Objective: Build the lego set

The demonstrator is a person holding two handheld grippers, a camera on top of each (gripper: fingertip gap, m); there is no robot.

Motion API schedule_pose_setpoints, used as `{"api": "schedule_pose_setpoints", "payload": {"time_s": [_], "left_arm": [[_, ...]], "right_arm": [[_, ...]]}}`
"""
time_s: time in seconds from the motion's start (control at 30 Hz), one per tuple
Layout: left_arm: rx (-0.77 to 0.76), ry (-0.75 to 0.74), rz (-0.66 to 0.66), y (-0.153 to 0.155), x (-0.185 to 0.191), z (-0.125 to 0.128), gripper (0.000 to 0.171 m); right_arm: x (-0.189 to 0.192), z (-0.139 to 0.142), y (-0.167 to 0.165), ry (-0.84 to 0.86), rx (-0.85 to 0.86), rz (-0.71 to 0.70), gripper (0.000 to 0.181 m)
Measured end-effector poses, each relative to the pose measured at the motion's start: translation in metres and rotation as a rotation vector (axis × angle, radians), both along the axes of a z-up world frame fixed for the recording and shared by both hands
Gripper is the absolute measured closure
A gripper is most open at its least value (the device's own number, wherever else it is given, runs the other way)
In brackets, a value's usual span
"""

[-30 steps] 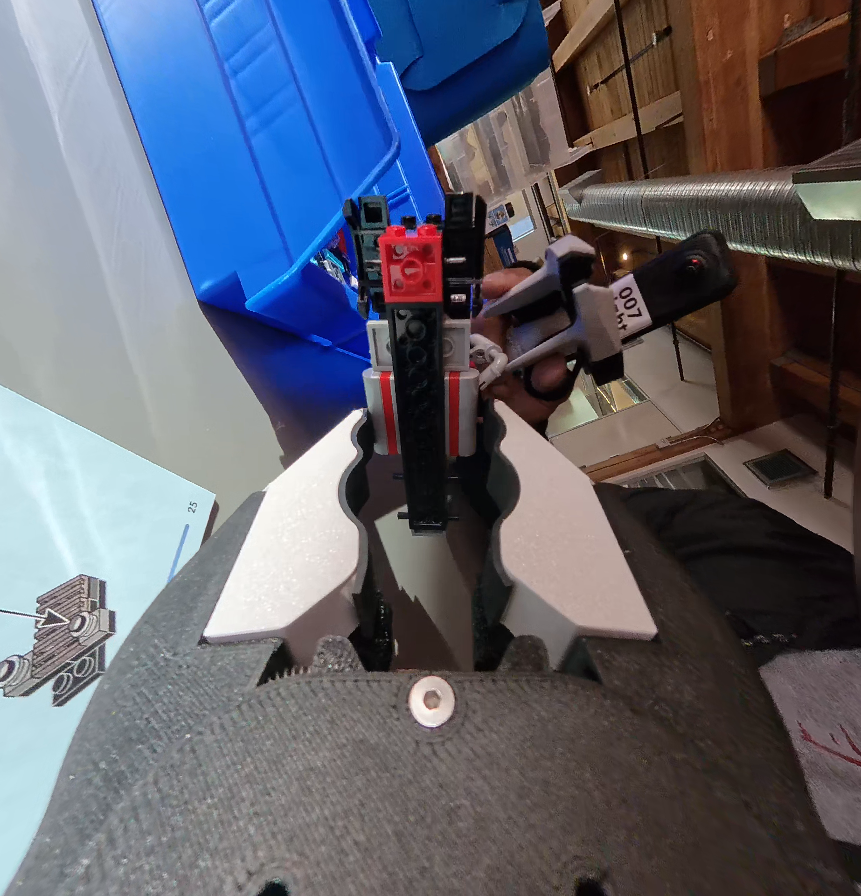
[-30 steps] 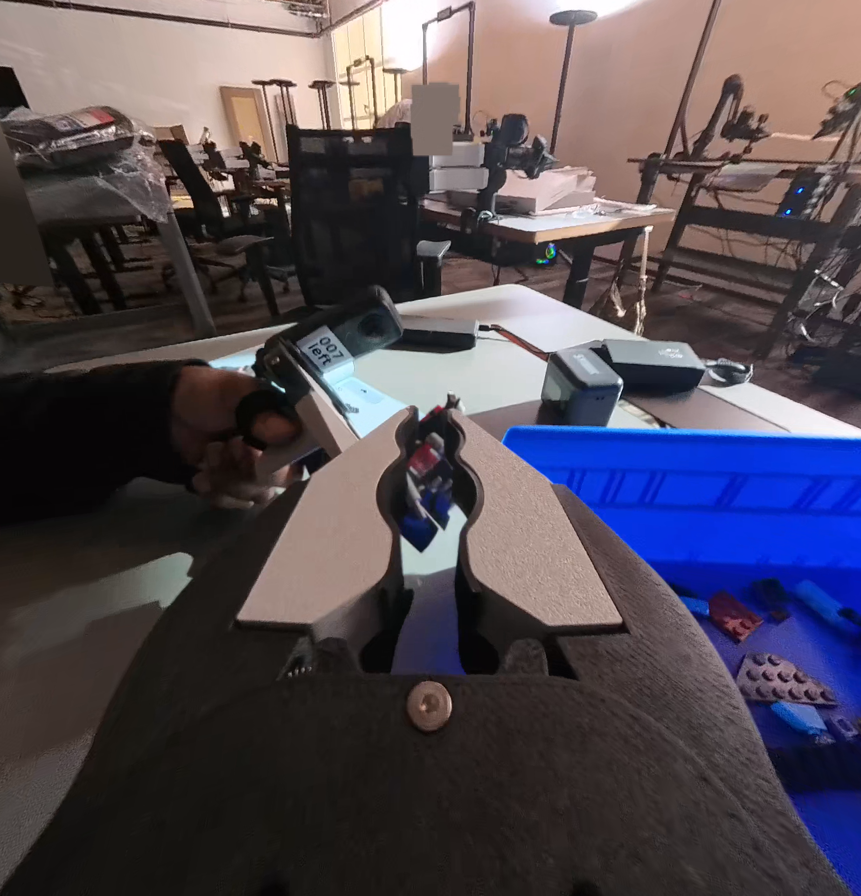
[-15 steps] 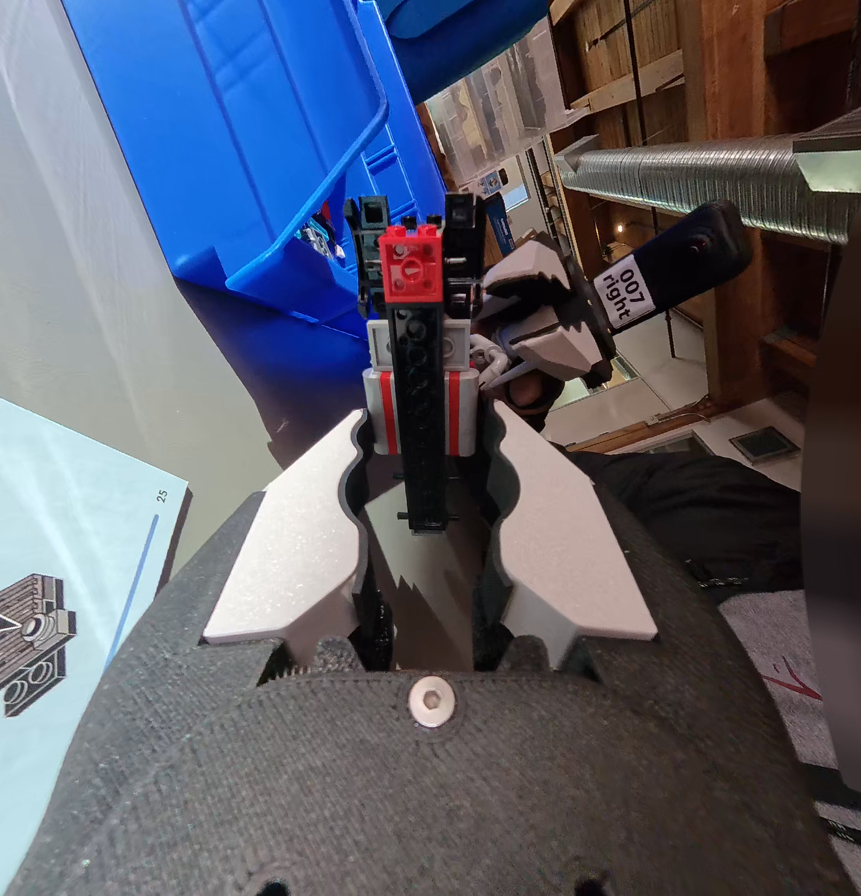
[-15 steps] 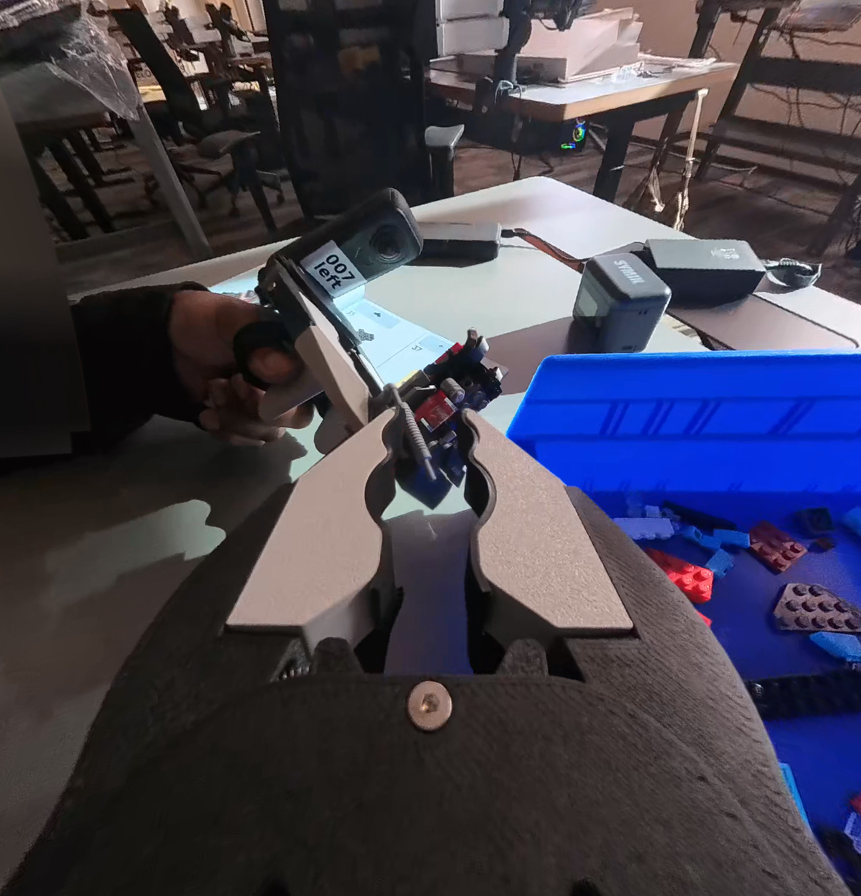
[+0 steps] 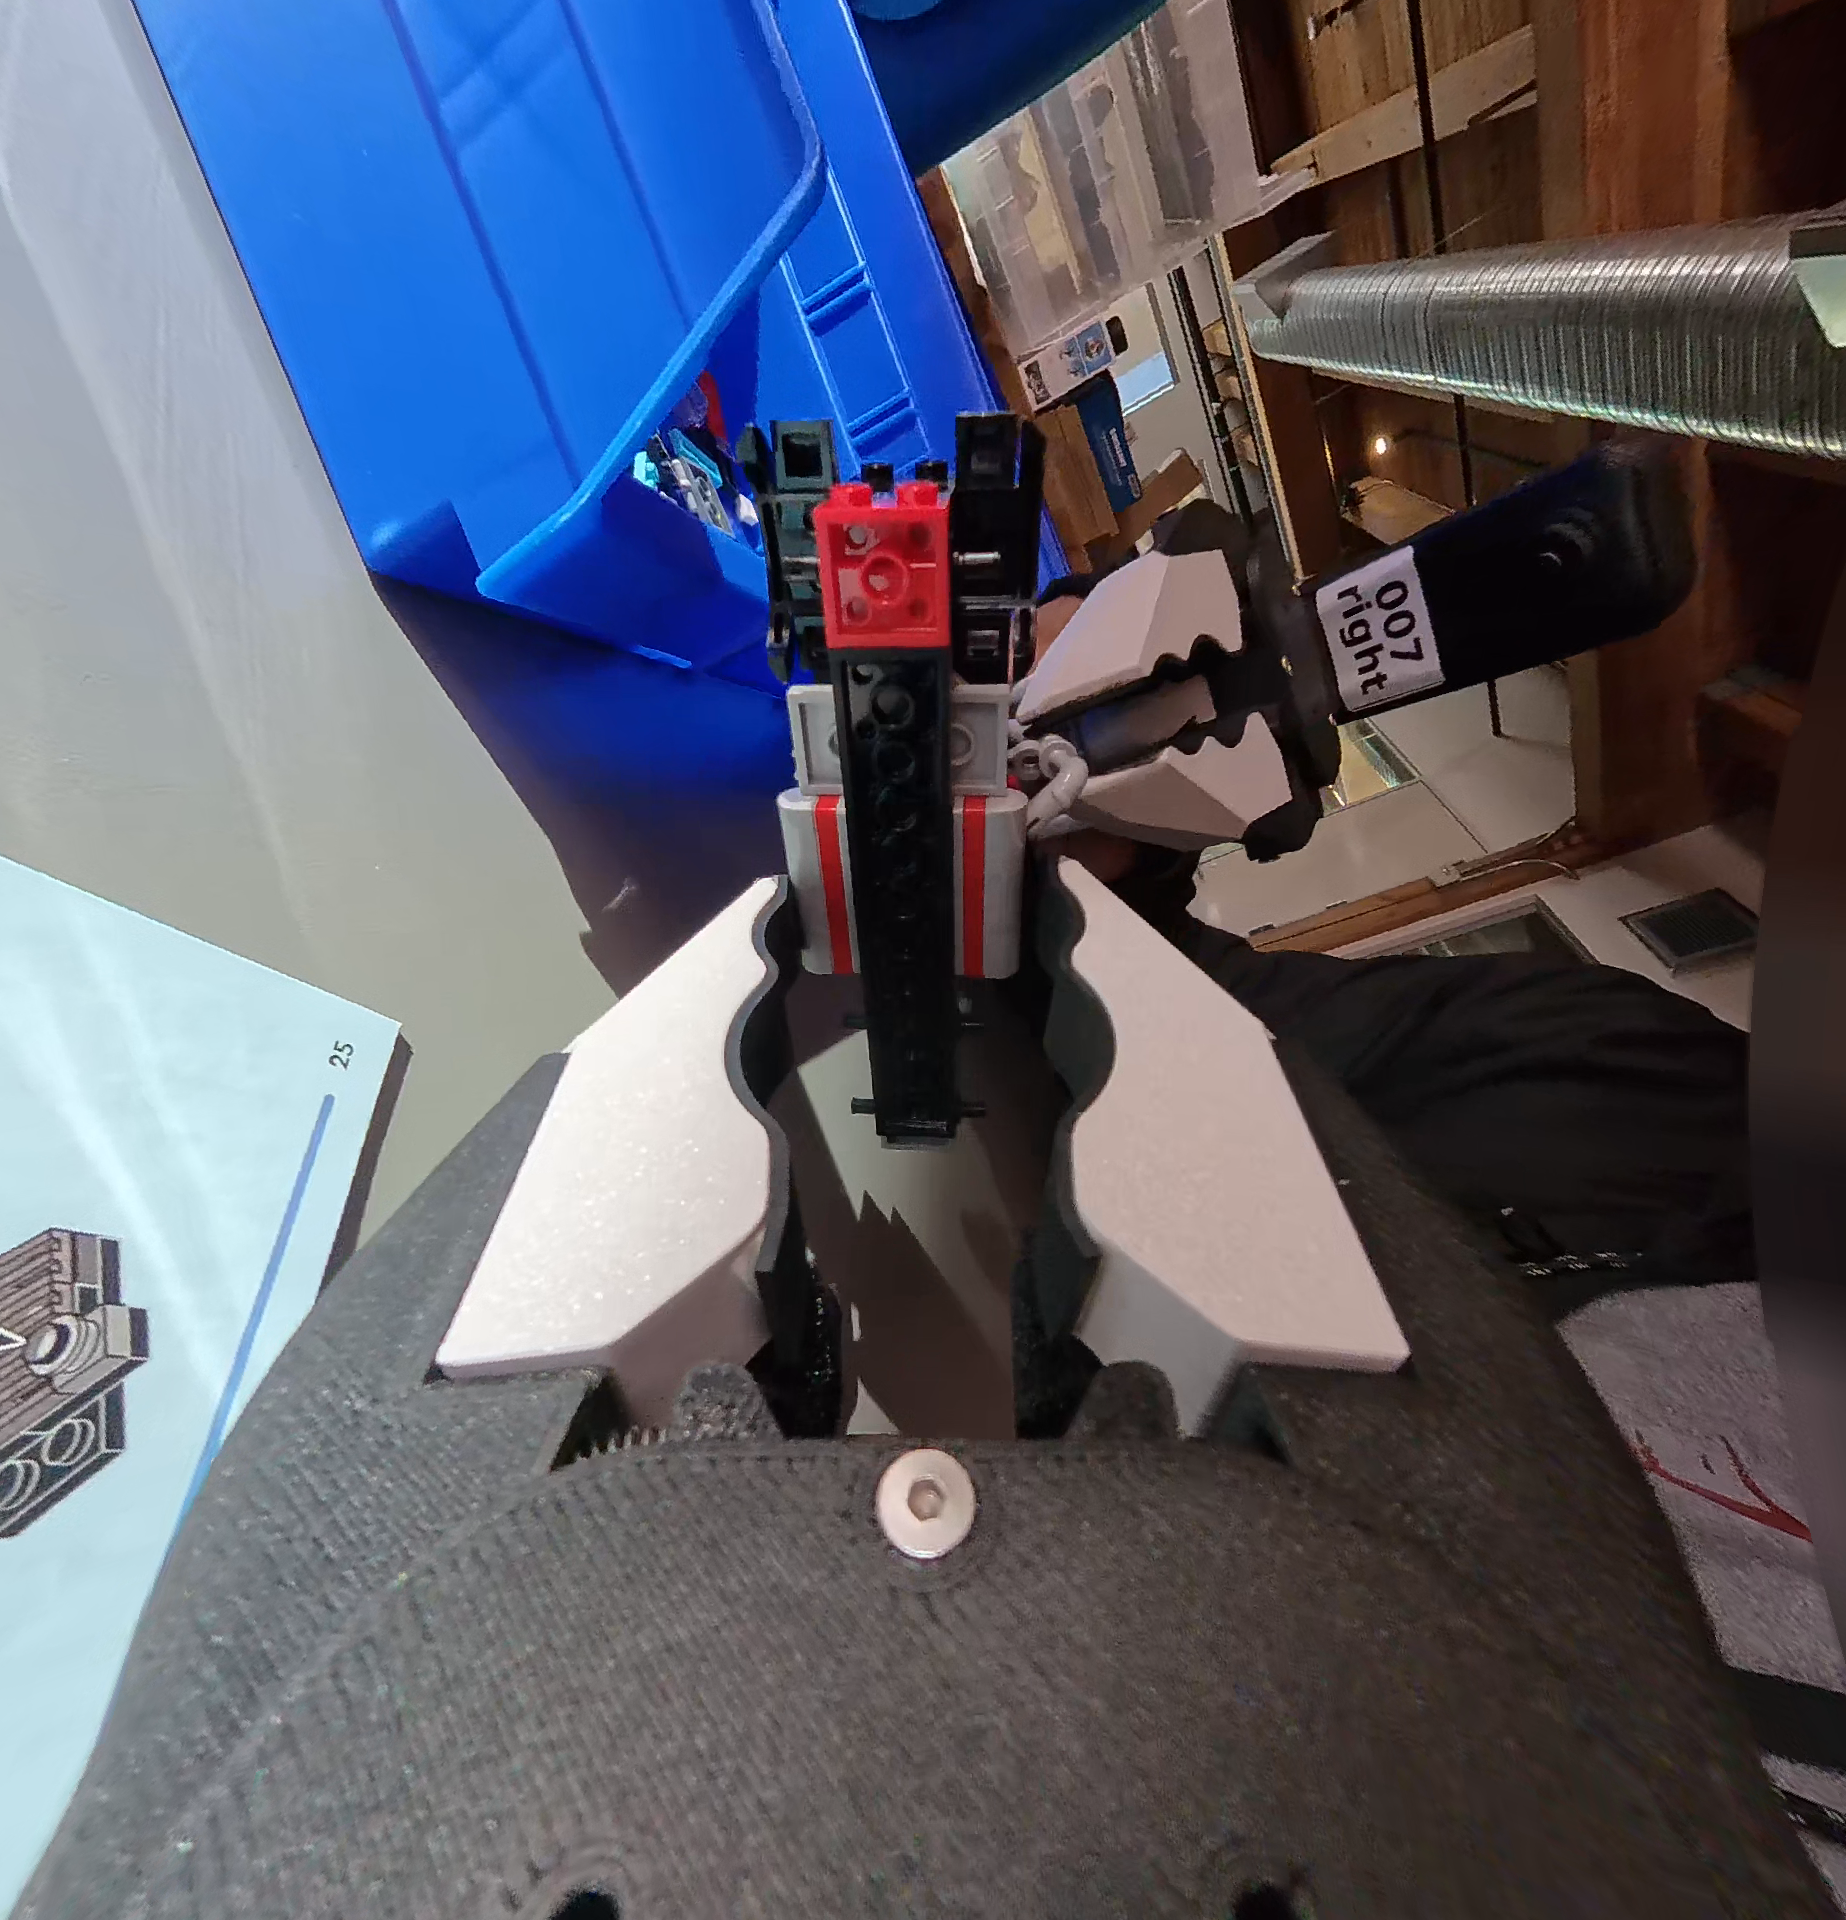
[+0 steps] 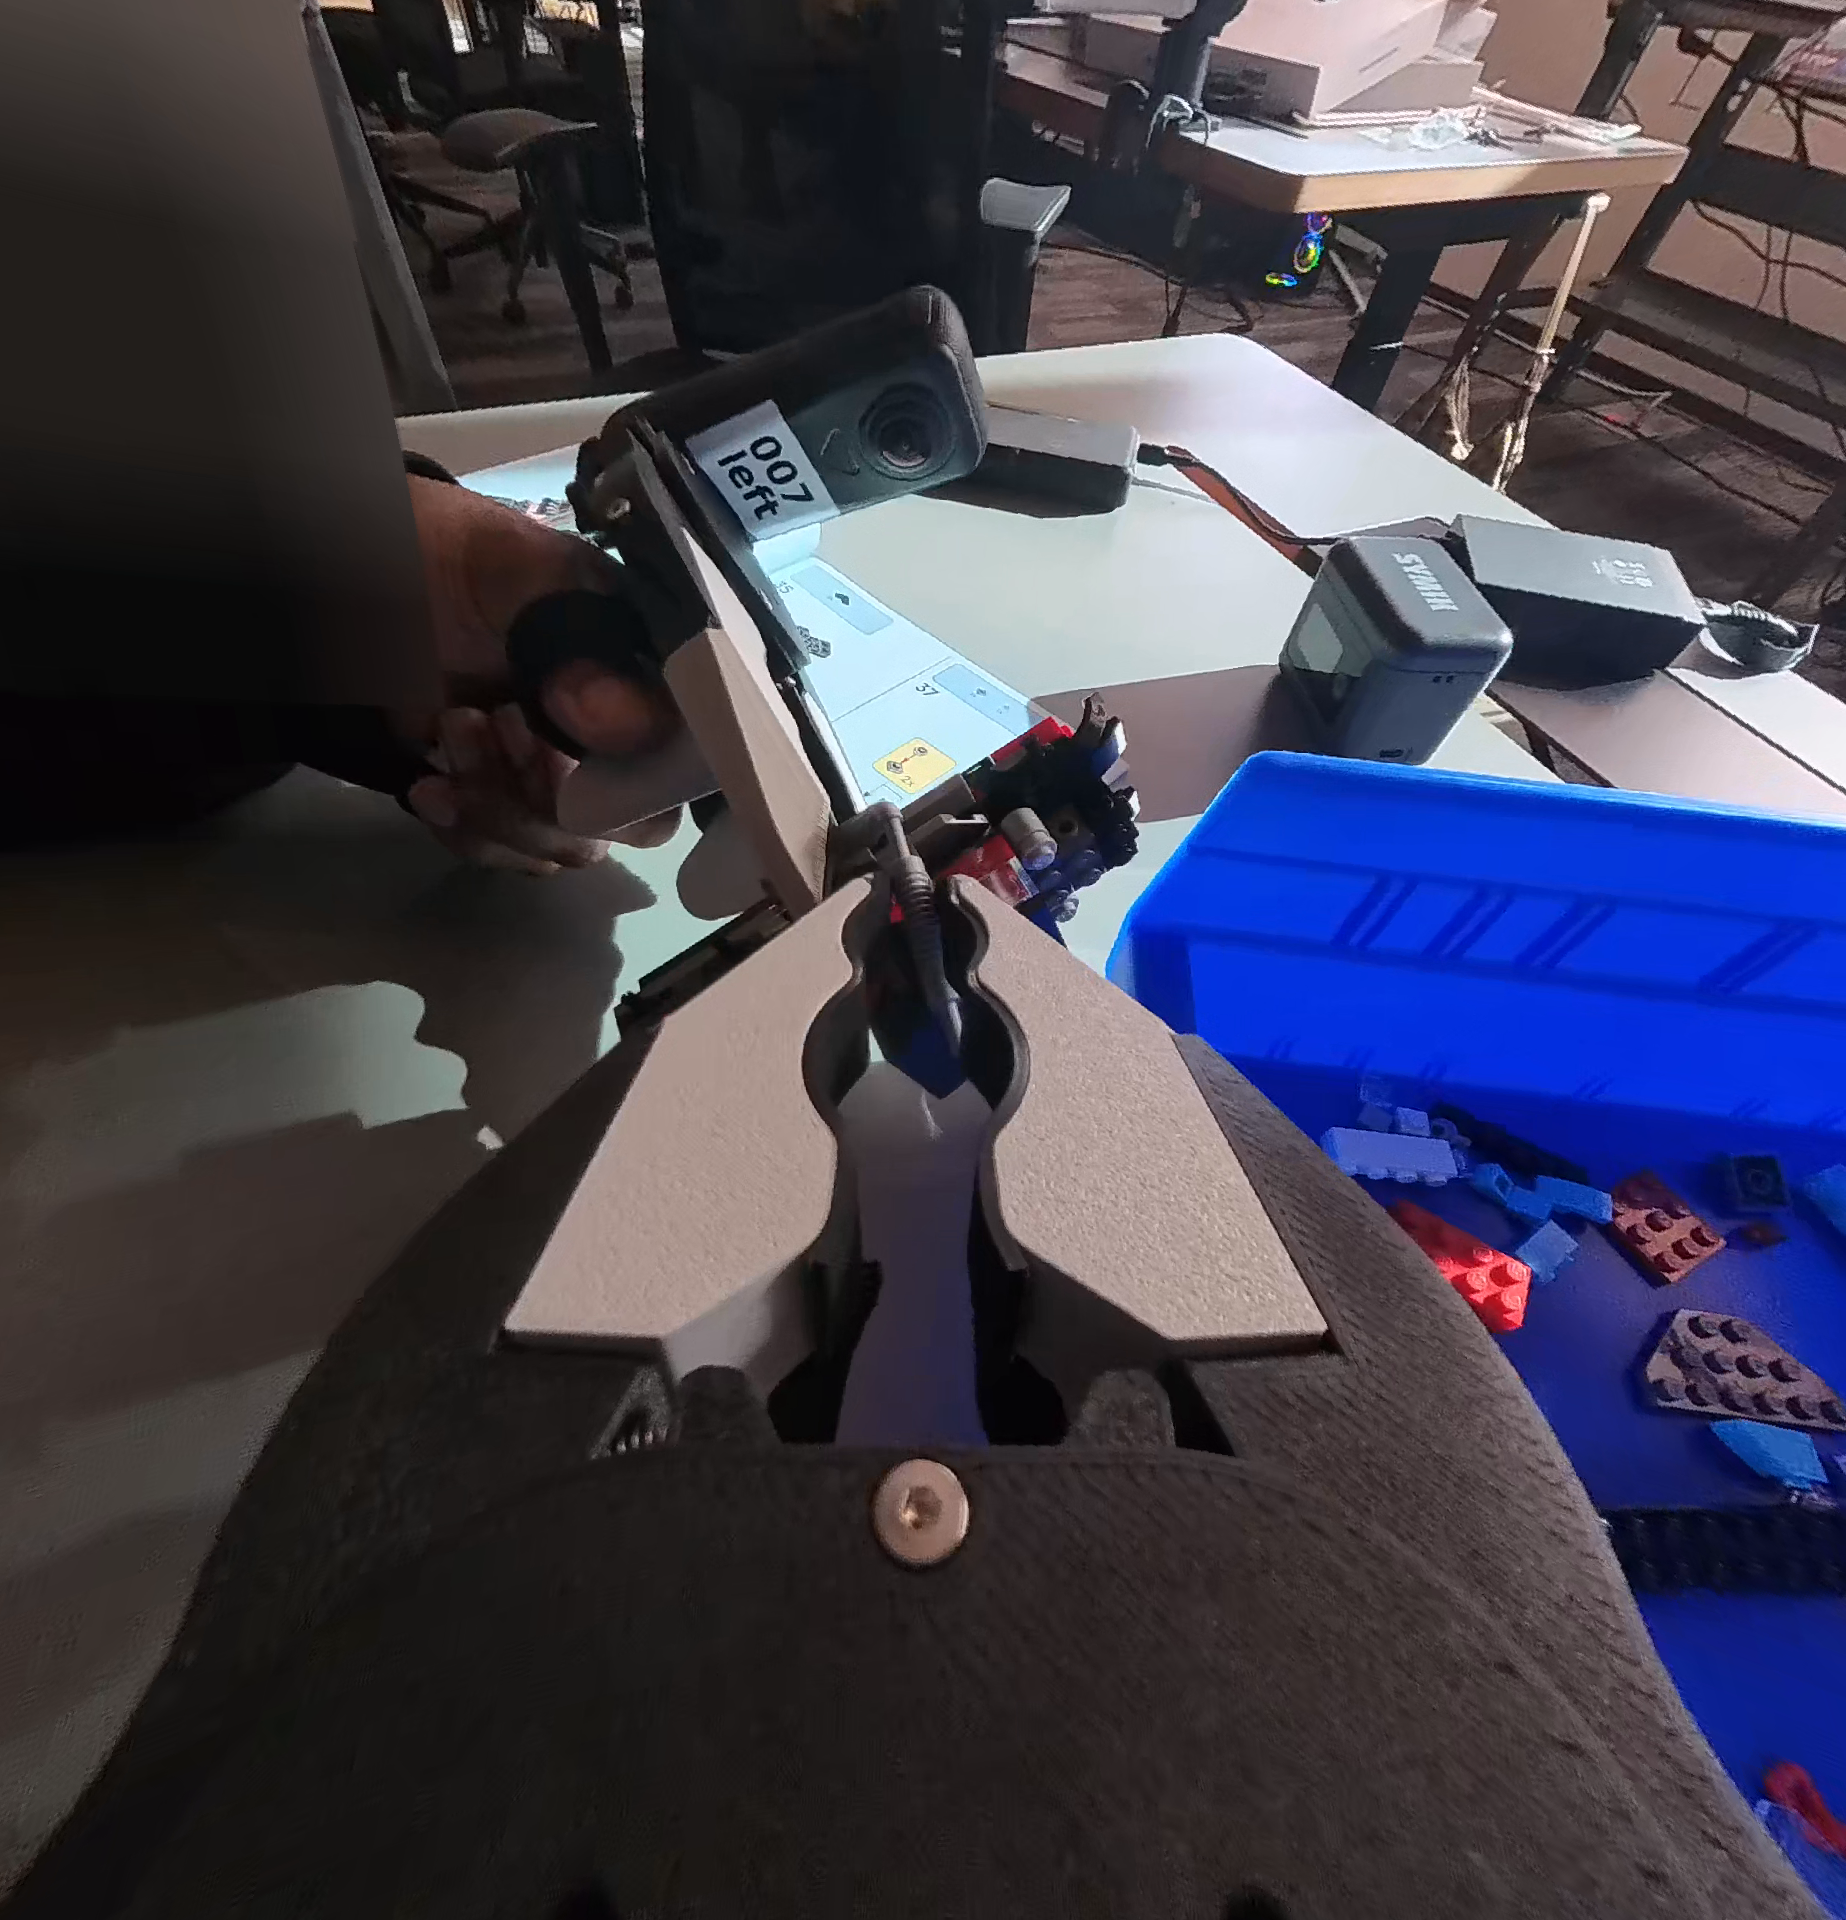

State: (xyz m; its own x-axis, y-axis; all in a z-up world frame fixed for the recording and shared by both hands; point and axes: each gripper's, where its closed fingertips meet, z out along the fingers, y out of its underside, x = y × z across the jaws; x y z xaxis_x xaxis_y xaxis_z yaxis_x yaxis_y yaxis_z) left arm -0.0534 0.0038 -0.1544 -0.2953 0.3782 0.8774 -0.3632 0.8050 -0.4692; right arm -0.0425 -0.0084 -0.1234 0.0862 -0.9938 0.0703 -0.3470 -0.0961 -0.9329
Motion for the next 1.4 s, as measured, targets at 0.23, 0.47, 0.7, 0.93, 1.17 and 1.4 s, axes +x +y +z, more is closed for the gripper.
{"api": "schedule_pose_setpoints", "payload": {"time_s": [0.23, 0.47, 0.7, 0.93, 1.17, 1.4], "left_arm": [[0.003, -0.011, 0.005, -0.001, 0.001, -0.002, 0.124], [-0.005, -0.036, 0.006, 0.000, 0.002, -0.002, 0.124], [-0.004, -0.051, -0.001, 0.001, 0.000, -0.003, 0.124], [0.006, -0.070, 0.006, 0.000, 0.001, -0.007, 0.124], [0.012, -0.104, 0.010, -0.001, 0.000, -0.012, 0.125], [0.012, -0.112, 0.007, 0.000, 0.000, -0.013, 0.125]], "right_arm": [[-0.001, 0.003, -0.002, -0.005, -0.068, -0.017, 0.173], [-0.007, 0.005, -0.001, 0.038, -0.194, -0.005, 0.173], [-0.008, -0.001, -0.002, 0.089, -0.362, -0.006, 0.173], [-0.008, -0.010, -0.002, 0.137, -0.527, 0.012, 0.173], [-0.005, -0.018, 0.000, 0.181, -0.646, 0.018, 0.172], [-0.005, -0.020, -0.001, 0.189, -0.653, 0.031, 0.172]]}}
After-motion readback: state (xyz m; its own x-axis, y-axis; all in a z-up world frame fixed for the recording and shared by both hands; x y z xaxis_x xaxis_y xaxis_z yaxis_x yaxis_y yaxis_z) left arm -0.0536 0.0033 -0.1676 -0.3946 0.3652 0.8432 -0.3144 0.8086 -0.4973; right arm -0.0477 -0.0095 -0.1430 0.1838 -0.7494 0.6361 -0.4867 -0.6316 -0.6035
